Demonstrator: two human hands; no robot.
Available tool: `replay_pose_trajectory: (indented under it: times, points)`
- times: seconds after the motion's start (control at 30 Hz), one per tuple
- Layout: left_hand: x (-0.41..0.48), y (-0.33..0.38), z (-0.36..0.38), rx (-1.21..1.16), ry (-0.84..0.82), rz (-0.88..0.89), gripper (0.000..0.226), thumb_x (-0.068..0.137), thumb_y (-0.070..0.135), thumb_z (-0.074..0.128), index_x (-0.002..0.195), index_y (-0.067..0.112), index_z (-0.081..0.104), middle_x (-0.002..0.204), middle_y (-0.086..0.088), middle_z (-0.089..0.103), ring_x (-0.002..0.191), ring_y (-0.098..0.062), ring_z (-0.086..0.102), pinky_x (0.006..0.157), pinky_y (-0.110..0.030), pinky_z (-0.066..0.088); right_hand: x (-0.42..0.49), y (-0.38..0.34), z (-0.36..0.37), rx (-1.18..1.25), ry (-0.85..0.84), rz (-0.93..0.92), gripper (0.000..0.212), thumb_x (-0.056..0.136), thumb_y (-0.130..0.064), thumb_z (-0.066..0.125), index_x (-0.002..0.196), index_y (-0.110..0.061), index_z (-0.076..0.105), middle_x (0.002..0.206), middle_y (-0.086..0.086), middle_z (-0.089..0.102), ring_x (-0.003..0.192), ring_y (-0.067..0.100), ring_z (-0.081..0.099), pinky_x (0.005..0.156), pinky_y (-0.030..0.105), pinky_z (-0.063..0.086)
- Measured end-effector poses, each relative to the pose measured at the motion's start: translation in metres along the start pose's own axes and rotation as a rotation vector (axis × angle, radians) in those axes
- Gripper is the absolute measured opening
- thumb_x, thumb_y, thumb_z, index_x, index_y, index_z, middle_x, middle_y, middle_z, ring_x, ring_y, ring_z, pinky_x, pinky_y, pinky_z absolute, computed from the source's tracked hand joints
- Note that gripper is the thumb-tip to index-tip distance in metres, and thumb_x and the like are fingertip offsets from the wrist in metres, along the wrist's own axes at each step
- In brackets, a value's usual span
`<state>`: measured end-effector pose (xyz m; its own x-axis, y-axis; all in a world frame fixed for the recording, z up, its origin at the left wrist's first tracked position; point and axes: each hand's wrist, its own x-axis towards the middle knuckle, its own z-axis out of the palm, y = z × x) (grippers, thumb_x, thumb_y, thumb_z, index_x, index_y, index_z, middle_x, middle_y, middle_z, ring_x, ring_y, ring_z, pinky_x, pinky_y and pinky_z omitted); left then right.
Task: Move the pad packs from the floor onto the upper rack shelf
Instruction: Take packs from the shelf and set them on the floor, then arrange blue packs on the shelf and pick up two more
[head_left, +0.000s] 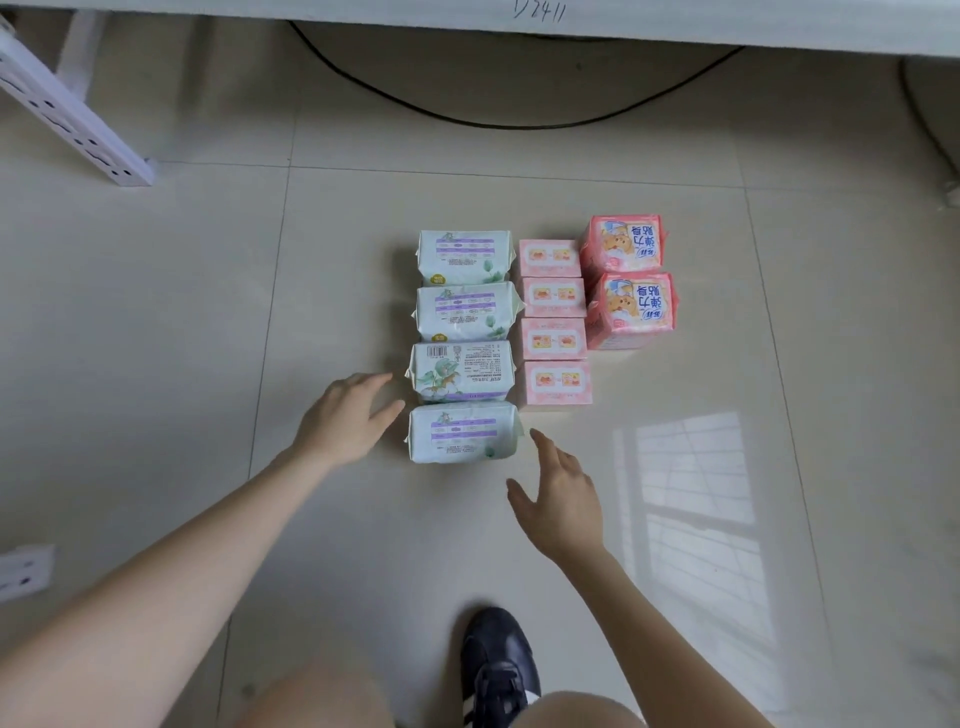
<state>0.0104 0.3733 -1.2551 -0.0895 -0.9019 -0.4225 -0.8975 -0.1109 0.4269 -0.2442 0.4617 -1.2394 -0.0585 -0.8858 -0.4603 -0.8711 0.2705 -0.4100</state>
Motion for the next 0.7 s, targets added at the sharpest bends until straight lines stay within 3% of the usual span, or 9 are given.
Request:
replay_pose_trajectory:
  times: [0.17,0.27,0.5,0.7]
  points:
    - [-0.043,0.025,-0.048,0.358,-0.110,0.110,0.052,0.097,0.043,0.048,0.143,0.020,0.044,0.149,-0.001,0.044,0.142,-0.023,0.032,0.115,-0.045,0.021,-0.024,-0.026,-0.059,-0.234,-0.067,0.001,0.071,0.095,-0.037,0.047,0.153,-0.018,0.012,0.157,0.001,0.025,0.144,0.019,0.023,0.116,0.039,0.020]
    - [-0.070,0.053,-0.085,0.459,-0.140,0.137,0.054,0.098,0.045,0.044,0.146,0.021,0.039,0.152,-0.001,0.038,0.145,-0.022,0.027,0.117,-0.045,0.015,-0.041,-0.048,-0.105,-0.320,-0.115,-0.013,0.072,0.097,-0.039,0.043,0.154,-0.018,0.004,0.160,0.002,0.015,0.147,0.019,0.014,0.118,0.043,0.013]
    - [-0.127,0.136,-0.187,0.586,-0.183,0.118,0.056,0.099,0.048,0.037,0.150,0.024,0.029,0.157,0.002,0.030,0.146,-0.019,0.023,0.119,-0.041,0.017,-0.083,-0.103,-0.225,-0.389,-0.112,-0.051,0.071,0.098,-0.040,0.040,0.153,-0.017,0.002,0.161,0.003,0.013,0.148,0.020,0.012,0.118,0.046,0.010]
    - [-0.171,0.209,-0.287,0.555,-0.143,0.101,0.052,0.098,0.044,0.041,0.144,0.020,0.037,0.152,-0.001,0.037,0.144,-0.021,0.027,0.118,-0.043,0.017,-0.120,-0.152,-0.339,-0.416,-0.082,-0.092,0.069,0.098,-0.041,0.039,0.153,-0.016,0.007,0.160,0.004,0.017,0.147,0.021,0.013,0.117,0.047,0.012]
